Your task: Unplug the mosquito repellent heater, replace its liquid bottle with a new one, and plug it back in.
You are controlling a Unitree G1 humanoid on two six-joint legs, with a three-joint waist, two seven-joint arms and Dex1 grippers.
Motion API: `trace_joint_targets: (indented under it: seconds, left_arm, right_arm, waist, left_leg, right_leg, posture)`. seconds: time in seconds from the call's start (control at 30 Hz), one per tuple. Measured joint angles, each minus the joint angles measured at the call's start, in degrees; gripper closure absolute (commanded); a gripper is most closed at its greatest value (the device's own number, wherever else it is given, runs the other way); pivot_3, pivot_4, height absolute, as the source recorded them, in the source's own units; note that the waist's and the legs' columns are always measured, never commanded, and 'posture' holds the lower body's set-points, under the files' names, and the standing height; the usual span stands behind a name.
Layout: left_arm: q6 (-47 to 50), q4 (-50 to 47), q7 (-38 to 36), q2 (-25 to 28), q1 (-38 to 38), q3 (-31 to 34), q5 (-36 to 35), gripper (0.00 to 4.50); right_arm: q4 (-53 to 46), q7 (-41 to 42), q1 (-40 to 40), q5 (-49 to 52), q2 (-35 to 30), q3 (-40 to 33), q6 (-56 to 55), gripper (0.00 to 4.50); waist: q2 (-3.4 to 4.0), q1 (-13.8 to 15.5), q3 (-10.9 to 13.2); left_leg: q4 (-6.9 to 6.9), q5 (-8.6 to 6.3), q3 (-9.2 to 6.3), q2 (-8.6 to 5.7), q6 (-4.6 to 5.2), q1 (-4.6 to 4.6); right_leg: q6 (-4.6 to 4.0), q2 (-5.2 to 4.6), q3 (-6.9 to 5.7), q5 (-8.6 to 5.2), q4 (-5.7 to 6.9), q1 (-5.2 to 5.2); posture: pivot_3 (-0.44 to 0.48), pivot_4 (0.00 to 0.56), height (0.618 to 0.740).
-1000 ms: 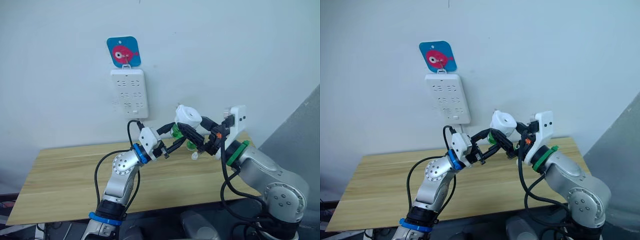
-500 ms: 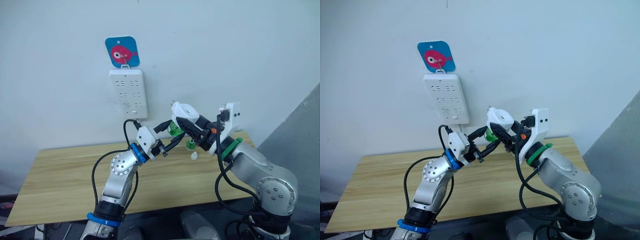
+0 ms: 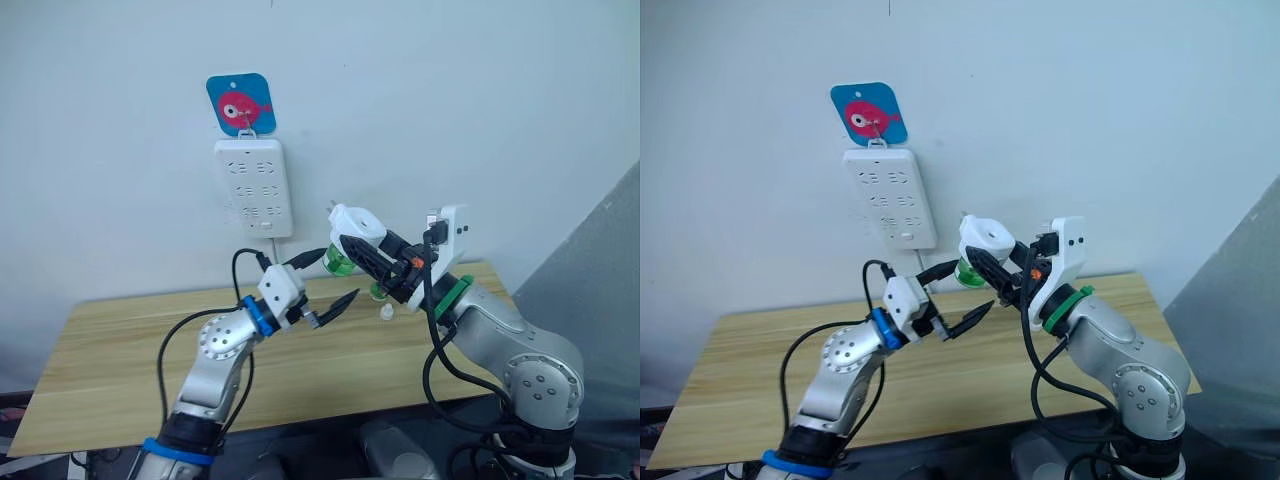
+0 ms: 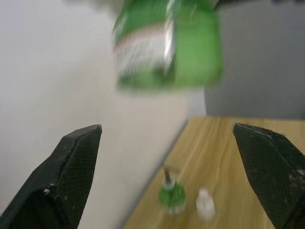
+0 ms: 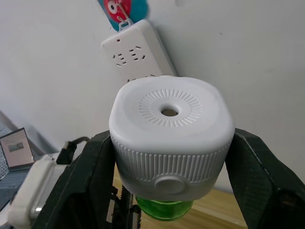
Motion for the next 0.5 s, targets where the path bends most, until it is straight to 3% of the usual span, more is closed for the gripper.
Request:
trace_joint_targets:
  seconds: [0.3, 0.5]
  left_arm:
    - [14.16, -2.16, -5.69, 15.09, 2.31, 14.38, -12.25, 0.00]
    - [18.12, 2.48, -4.42, 17.14, -3.29, 18.79, -13.47, 0.00]
  right_arm:
    - [-0.66, 3.11, -0.32, -3.58, -8.83, 3.27, -2.46, 1.54]
    - [-0.69, 5.42, -0.33, -5.26, -10.58, 4.77, -3.99, 1.54]
  waist:
    - [0.01, 0.16, 0.02]
    - [0.02, 1.35, 0.03]
  left_leg:
    - [-0.03, 0.00, -0.01, 0.01, -0.01, -0.09]
    - [-0.05, 0.00, 0.00, 0.01, -0.01, -0.15]
  right_leg:
    - [-0.01, -0.01, -0.03, -0.01, -0.01, -0.10]
    - [-0.01, -0.02, -0.03, -0.01, -0.04, -0.17]
  posture:
    - [-0.235, 0.072, 0.733]
    - [-0.213, 0.075, 0.733]
